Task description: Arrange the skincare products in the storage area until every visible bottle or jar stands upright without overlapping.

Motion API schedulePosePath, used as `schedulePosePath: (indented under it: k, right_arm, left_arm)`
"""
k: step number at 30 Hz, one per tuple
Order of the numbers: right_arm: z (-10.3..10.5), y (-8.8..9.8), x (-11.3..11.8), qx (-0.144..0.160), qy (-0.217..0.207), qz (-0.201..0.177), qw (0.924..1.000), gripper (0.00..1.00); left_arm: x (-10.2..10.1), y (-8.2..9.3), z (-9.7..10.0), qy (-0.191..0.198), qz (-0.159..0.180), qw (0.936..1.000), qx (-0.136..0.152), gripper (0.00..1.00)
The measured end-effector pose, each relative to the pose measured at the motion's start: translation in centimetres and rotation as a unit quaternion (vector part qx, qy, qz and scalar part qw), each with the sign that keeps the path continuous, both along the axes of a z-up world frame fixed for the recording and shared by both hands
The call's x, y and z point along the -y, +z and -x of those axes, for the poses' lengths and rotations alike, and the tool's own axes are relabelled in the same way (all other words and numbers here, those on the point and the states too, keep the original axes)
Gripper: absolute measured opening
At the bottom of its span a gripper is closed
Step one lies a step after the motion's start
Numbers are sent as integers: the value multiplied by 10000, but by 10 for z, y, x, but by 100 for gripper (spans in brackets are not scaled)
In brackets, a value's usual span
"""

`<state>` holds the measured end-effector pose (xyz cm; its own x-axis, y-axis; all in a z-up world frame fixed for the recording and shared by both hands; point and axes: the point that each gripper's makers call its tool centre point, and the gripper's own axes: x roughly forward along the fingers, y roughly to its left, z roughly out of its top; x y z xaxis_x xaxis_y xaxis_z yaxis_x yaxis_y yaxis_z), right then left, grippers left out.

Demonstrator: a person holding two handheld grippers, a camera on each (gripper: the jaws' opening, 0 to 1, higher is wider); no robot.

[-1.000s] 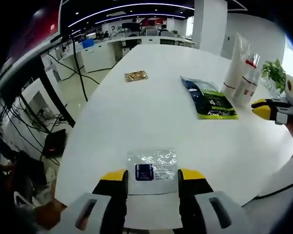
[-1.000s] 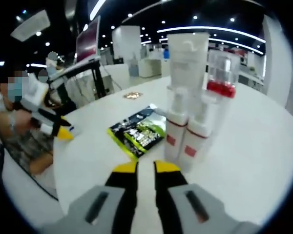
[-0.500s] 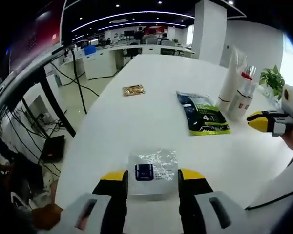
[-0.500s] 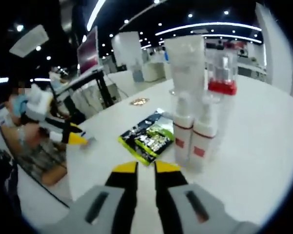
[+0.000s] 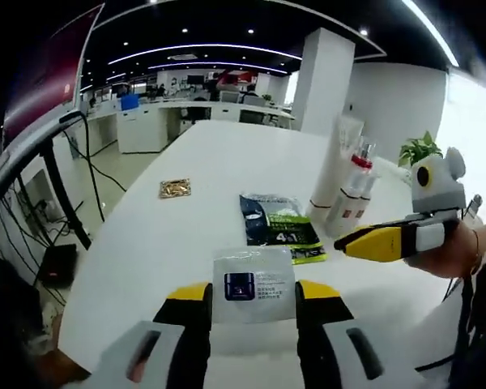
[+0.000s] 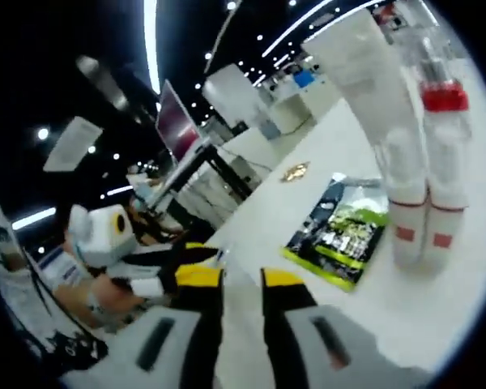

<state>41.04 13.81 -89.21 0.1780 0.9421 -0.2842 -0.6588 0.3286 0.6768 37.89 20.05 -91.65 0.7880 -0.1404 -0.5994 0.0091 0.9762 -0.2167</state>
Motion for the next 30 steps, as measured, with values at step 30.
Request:
schedulePosePath:
  k: [30]
  right_arm:
    - [-6,-7,1,-139,-10,181,9997,0]
  left_arm:
    - [21,0,0,-654,662,9951,322,30]
